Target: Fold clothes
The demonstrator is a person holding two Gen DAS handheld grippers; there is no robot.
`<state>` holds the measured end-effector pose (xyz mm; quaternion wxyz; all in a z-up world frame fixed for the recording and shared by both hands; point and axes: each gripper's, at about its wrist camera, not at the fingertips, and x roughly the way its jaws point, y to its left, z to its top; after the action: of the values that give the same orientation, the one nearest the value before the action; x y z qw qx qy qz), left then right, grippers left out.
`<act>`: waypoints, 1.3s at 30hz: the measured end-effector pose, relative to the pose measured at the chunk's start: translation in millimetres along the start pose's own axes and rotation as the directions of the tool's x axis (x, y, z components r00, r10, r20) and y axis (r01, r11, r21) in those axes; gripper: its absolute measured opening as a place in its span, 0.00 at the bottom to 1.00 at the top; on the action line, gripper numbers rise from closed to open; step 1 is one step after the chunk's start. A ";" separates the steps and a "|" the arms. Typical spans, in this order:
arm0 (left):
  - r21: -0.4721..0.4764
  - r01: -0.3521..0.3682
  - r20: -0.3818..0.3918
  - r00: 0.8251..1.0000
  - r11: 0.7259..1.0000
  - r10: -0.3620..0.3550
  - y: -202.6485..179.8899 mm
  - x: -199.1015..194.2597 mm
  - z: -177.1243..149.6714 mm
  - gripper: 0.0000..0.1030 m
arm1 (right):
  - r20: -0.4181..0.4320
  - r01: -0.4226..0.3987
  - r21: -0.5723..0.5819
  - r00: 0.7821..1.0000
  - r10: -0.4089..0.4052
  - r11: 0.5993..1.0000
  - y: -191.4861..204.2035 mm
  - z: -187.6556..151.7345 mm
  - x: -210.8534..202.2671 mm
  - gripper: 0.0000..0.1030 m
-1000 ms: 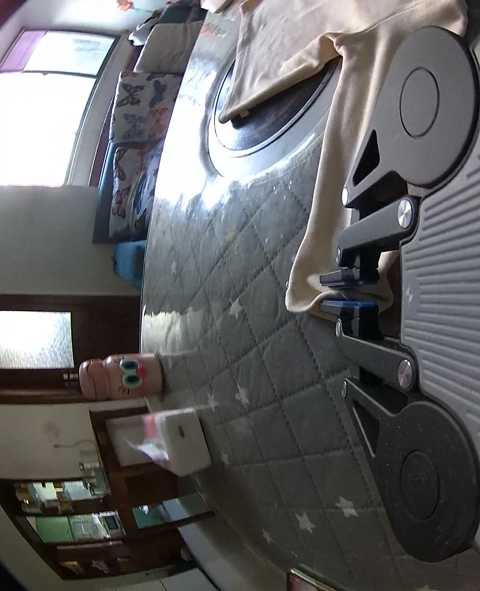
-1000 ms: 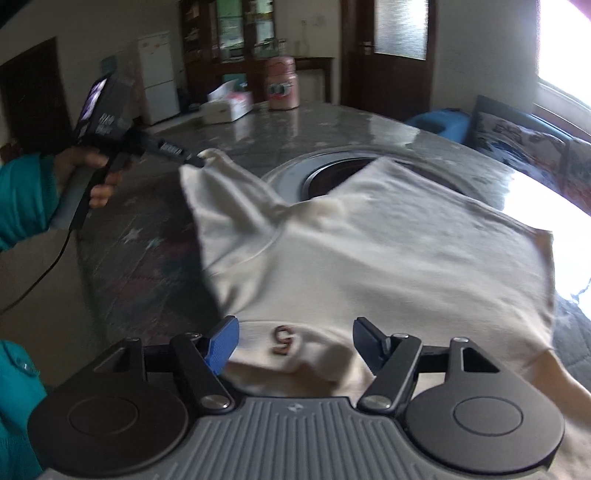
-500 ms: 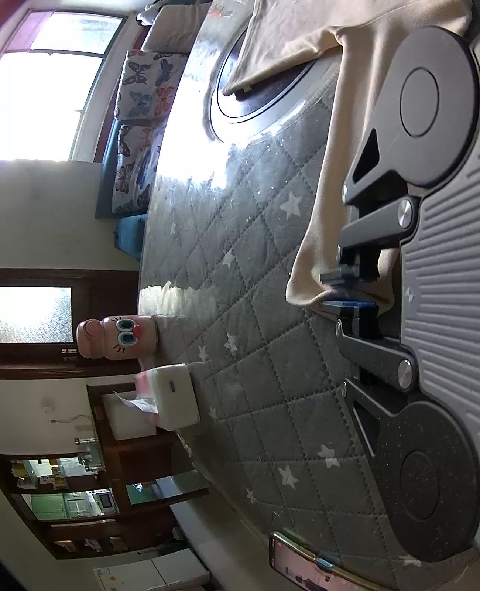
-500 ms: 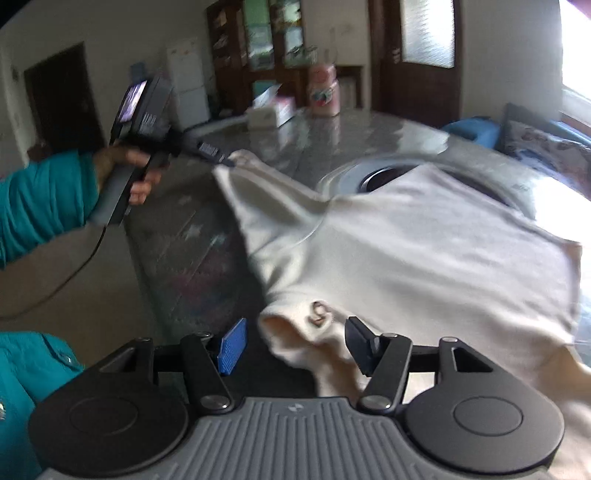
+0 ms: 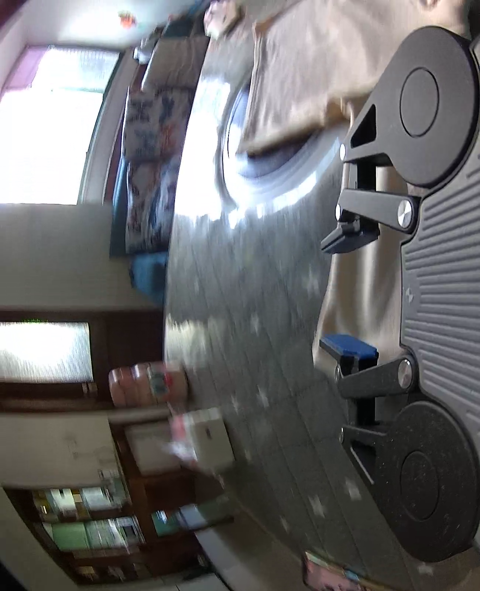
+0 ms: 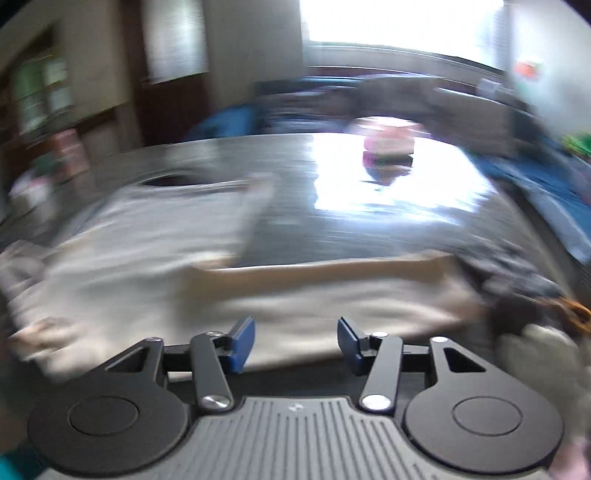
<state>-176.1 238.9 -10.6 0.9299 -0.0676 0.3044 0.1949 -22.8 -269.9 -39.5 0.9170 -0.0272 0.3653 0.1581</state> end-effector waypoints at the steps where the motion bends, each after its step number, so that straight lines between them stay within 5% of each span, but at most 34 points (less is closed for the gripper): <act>1: 0.015 0.024 0.003 1.000 1.000 -0.025 -9.0 -1.1 0.8 0.53 | -0.003 0.046 0.042 0.999 -0.046 0.998 -14.3 1.0 3.8 0.40; 6: 0.088 0.137 0.006 0.990 0.987 -0.138 -54.4 -5.7 2.7 0.55 | -0.003 0.184 0.150 0.983 -0.186 0.971 -61.5 2.0 16.1 0.33; 15: 0.183 0.299 -0.057 0.954 0.937 -0.293 -129.8 -4.9 -8.8 0.58 | 0.005 0.301 0.165 0.952 -0.306 0.939 -64.7 -2.0 29.3 0.08; 22: 0.241 0.372 -0.090 0.928 0.896 -0.361 -171.7 -7.4 -15.3 0.65 | 0.014 0.266 0.229 0.961 -0.277 0.936 -72.8 2.1 26.2 0.14; 26: 0.270 0.416 -0.099 0.909 0.868 -0.405 -192.4 -12.6 -17.1 0.83 | 0.039 0.243 0.229 0.965 -0.258 0.943 -72.0 -2.1 25.8 0.05; 31: 0.316 0.471 -0.108 0.880 0.824 -0.462 -218.8 -20.4 -26.6 0.99 | 0.093 0.185 0.259 0.972 -0.215 0.948 -74.3 0.6 5.4 0.04; 34: 0.337 0.504 -0.133 0.862 0.795 -0.490 -233.7 -21.7 -35.4 1.00 | 0.116 0.142 0.285 0.976 -0.182 0.948 -75.5 2.6 -6.4 0.04; 39: 0.368 0.514 -0.156 0.856 0.775 -0.493 -250.9 -19.8 -45.2 1.00 | 0.160 0.071 0.303 0.979 -0.124 0.950 -69.1 9.3 -24.3 0.04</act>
<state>-113.9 -8.1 -33.4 0.9338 0.0382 0.3317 -0.1282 -11.9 -340.5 -20.7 0.9463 0.1063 0.2998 0.0577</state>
